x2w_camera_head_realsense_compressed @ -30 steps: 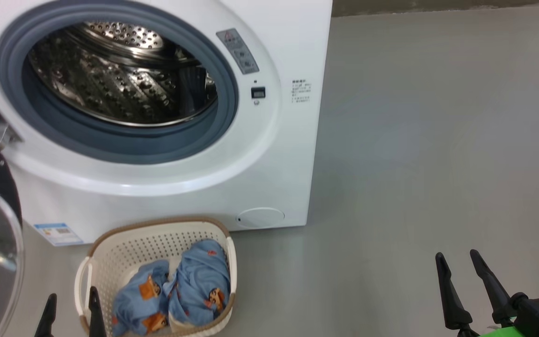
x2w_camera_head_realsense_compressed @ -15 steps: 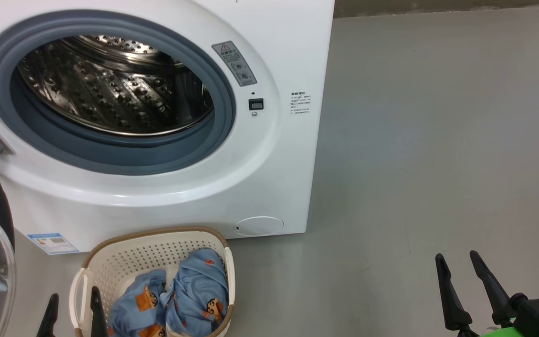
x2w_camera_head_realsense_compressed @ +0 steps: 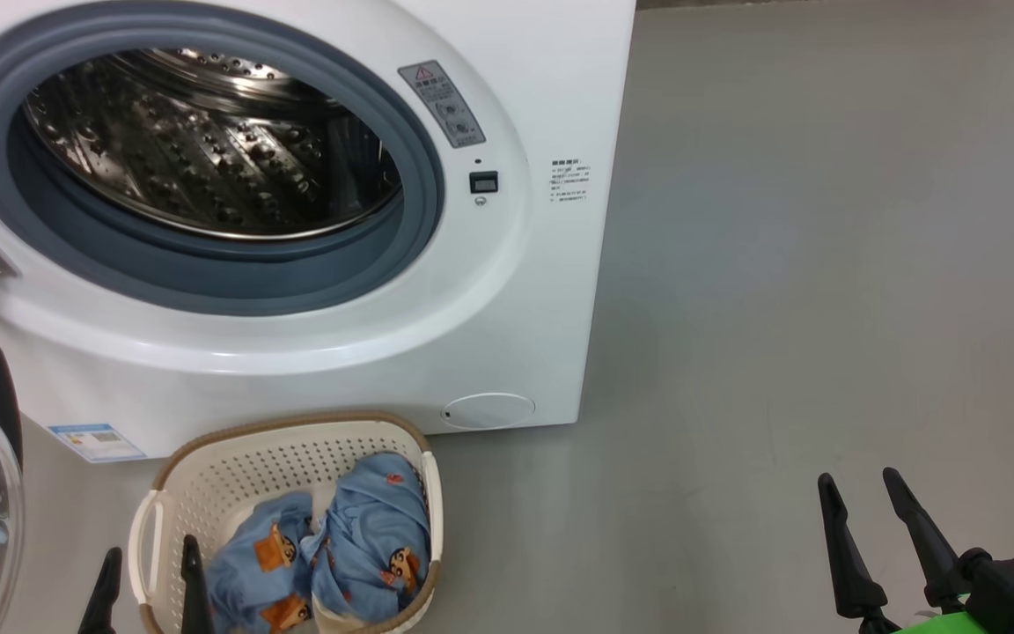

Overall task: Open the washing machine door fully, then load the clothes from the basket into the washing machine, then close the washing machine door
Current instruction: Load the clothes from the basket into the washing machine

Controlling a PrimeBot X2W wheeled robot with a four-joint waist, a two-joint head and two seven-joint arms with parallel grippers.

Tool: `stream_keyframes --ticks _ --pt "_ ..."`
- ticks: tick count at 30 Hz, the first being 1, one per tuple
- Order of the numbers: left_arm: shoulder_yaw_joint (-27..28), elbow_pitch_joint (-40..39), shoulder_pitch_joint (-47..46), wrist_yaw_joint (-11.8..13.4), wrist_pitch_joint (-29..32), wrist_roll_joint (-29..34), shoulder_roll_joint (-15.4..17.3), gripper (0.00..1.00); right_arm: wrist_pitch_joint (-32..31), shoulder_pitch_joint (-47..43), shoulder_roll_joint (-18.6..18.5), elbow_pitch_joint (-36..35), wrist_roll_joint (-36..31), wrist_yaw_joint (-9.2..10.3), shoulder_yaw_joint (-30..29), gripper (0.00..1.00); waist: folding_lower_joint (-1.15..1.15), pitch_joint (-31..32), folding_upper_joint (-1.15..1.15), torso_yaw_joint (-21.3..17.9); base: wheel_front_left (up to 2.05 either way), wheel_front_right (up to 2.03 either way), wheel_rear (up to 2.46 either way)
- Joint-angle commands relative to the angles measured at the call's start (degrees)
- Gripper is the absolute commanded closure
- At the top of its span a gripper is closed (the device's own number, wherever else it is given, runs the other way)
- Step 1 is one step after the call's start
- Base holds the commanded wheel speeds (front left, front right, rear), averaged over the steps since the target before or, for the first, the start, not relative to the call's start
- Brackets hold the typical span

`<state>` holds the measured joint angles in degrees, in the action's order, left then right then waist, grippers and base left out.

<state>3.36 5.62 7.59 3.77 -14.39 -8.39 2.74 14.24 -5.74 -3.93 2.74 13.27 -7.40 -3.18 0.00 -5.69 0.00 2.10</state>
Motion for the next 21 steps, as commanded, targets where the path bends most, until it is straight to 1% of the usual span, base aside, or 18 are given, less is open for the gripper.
stream_keyframes --ticks 1,8,16,21 --pt "1.65 -1.71 -2.39 0.11 -0.61 0.02 0.33 0.0 0.63 1.77 -0.76 -1.54 -0.1 -0.09 1.4 0.0 0.0 -0.45 0.0 -0.03 0.0 0.0 0.0" --pt "0.57 -1.4 -4.15 0.08 -0.61 -0.62 0.23 0.0 0.67 2.71 -1.08 -1.63 0.18 -0.09 1.47 0.0 0.0 -3.89 0.0 0.1 0.0 0.0 0.0" --pt "-0.34 -0.98 -8.34 0.43 -0.61 -0.96 0.18 0.0 0.71 4.73 -1.59 -2.71 0.35 -0.09 1.53 0.0 0.0 -10.14 0.0 0.32 0.0 0.0 0.0" --pt "-0.94 0.16 -10.92 0.18 -0.61 -1.17 0.16 0.0 0.73 5.95 -1.93 -2.57 0.49 -0.09 1.5 0.0 0.0 -13.83 0.0 0.35 0.0 0.0 0.0"
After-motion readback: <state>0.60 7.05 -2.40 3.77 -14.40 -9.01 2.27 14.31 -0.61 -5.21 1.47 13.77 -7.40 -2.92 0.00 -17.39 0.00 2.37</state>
